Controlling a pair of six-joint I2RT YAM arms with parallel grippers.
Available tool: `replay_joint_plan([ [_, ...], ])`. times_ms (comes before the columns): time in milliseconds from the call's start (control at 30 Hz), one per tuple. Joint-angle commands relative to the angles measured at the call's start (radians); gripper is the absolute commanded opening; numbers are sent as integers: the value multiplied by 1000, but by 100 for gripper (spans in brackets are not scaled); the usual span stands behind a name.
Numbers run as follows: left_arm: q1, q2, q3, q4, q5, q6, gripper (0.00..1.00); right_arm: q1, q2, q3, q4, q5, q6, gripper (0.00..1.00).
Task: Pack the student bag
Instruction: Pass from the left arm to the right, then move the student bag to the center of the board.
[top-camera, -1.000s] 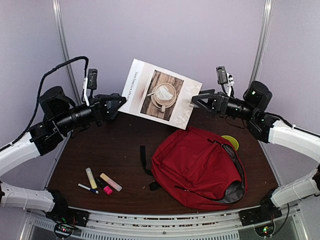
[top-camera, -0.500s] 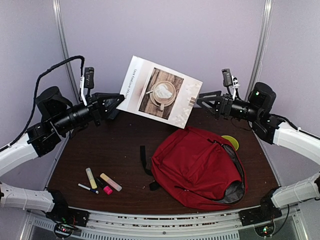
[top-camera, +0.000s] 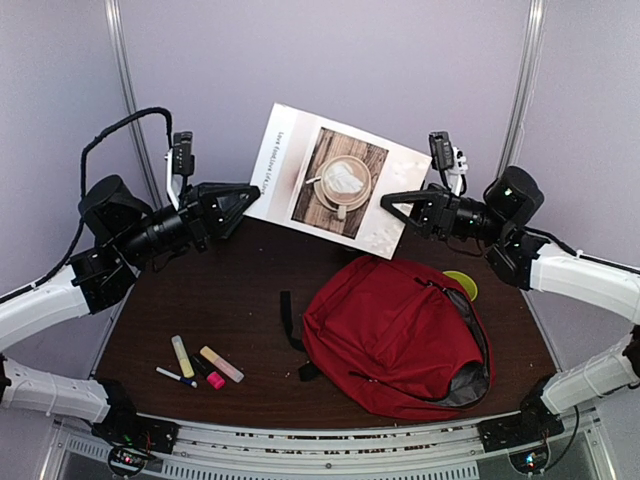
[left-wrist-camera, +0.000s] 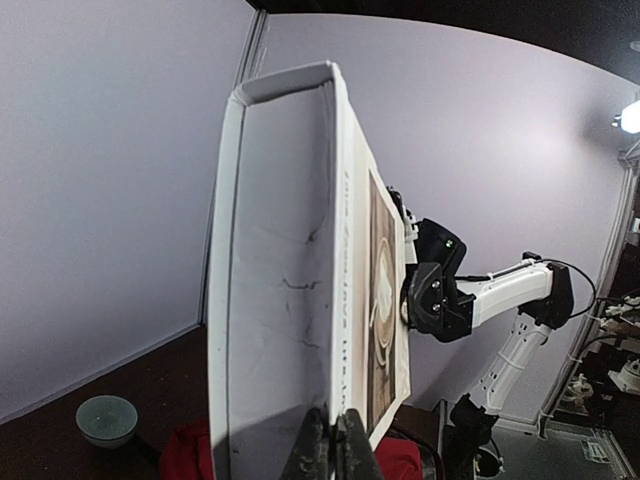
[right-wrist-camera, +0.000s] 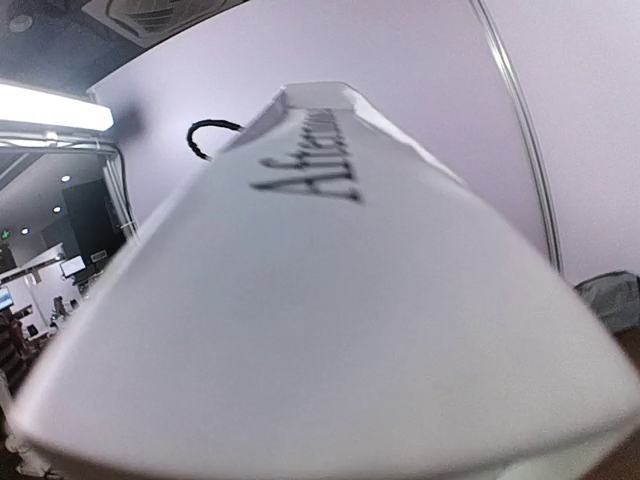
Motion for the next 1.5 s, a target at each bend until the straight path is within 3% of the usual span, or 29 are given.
replay_joint_plan([
  [0,-5,-9,-12,113,6,-18,0,2,-31,16,122,-40,79,53],
  [100,-5,-4,-8,83,-11,-9,0,1,-37,14,143,-57,127,39],
  [200,-5,6,-1,46,-41,-6,0,-3,-42,21,137,-69,157,16],
  [300,-5,18,4,12,-65,1,0,-11,-54,27,97,-71,157,14],
  [333,-5,21,7,-1,-76,3,10,-21,-63,27,85,-70,156,15],
  [400,-5,21,8,-40,-116,13,46,-39,-81,26,53,-63,156,16],
  [433,-5,19,8,-64,-137,23,59,-51,-93,22,35,-57,156,17],
  [500,-5,13,12,-133,-188,60,77,-80,-120,14,-15,-36,150,18],
  [533,-5,15,21,-186,-218,83,80,-97,-135,12,-58,-22,140,18],
  [700,-5,161,105,-490,-329,185,80,-190,-225,38,-468,189,-43,22],
  [800,-11,345,163,-551,-182,188,77,-239,-282,41,-680,385,-122,25],
  [867,-34,482,223,-550,-119,182,81,-263,-313,38,-764,508,-158,25],
  [967,-78,708,380,-662,-90,232,97,-280,-362,19,-817,617,-191,26],
  [1067,-90,894,551,-814,-162,245,98,-283,-388,6,-826,624,-210,27],
  [1233,-88,1082,705,-903,-307,273,98,-284,-401,4,-854,611,-225,27],
  [1300,-85,1129,736,-930,-294,287,95,-285,-405,-1,-853,605,-225,27],
  [1333,-83,1143,738,-934,-267,293,88,-284,-407,-4,-853,604,-226,28],
  [1367,-79,1146,729,-929,-229,301,65,-284,-410,-2,-855,605,-227,28],
  [1433,-62,1119,666,-881,-158,303,3,-284,-410,3,-862,603,-229,29],
  [1467,-51,1085,618,-853,-153,300,0,-284,-410,7,-865,600,-229,29],
])
